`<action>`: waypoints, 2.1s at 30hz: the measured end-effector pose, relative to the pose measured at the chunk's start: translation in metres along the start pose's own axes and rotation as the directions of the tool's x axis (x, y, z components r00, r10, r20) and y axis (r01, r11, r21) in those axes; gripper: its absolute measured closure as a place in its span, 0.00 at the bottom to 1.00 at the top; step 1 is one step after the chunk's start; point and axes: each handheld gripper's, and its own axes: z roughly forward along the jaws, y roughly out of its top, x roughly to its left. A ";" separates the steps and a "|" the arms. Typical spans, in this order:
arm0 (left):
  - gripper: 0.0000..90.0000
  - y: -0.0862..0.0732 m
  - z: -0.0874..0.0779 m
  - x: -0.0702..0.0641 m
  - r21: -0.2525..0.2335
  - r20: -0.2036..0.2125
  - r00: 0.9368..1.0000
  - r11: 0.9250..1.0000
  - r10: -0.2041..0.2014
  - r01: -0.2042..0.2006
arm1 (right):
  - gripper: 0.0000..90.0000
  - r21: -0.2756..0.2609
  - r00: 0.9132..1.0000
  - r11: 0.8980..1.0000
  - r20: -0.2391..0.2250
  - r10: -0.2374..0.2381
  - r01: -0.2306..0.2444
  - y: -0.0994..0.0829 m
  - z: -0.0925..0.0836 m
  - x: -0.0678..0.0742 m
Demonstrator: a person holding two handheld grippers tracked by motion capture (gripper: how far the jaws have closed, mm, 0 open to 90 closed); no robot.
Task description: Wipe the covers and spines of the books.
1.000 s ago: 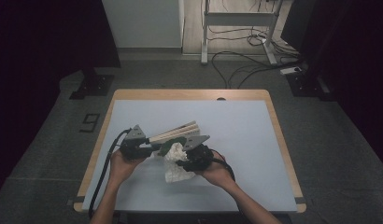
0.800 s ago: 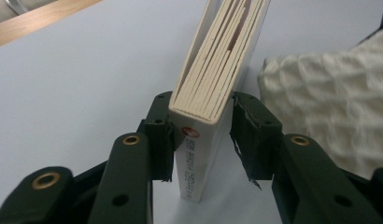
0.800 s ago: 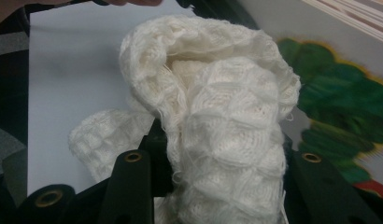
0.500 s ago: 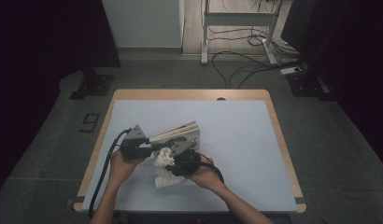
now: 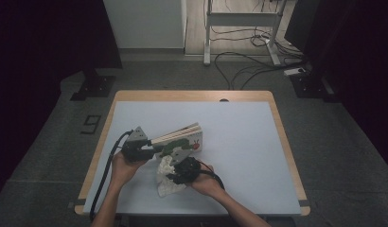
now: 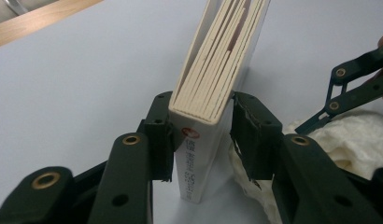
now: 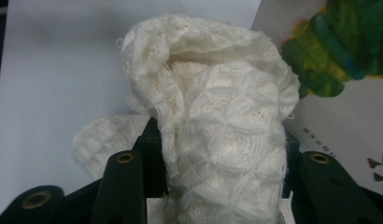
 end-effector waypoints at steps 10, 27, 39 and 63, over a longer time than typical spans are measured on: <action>0.67 0.000 0.000 0.000 0.000 0.001 1.000 1.000 -0.001 0.001 | 0.38 0.018 1.000 1.000 -0.010 0.001 -0.001 -0.006 0.005 0.000; 0.67 0.000 0.000 0.000 0.002 0.003 1.000 1.000 -0.002 0.002 | 0.28 -0.054 0.998 0.997 -0.043 0.053 -0.055 0.022 -0.024 -0.009; 0.67 0.000 0.000 0.000 -0.001 0.004 1.000 1.000 -0.005 0.005 | 0.29 -0.073 0.997 0.995 0.013 0.071 -0.070 0.021 -0.042 -0.026; 0.67 0.000 0.001 0.000 -0.003 0.005 1.000 1.000 -0.008 0.008 | 0.27 -0.121 0.968 0.978 0.163 0.190 -0.172 -0.021 -0.093 -0.073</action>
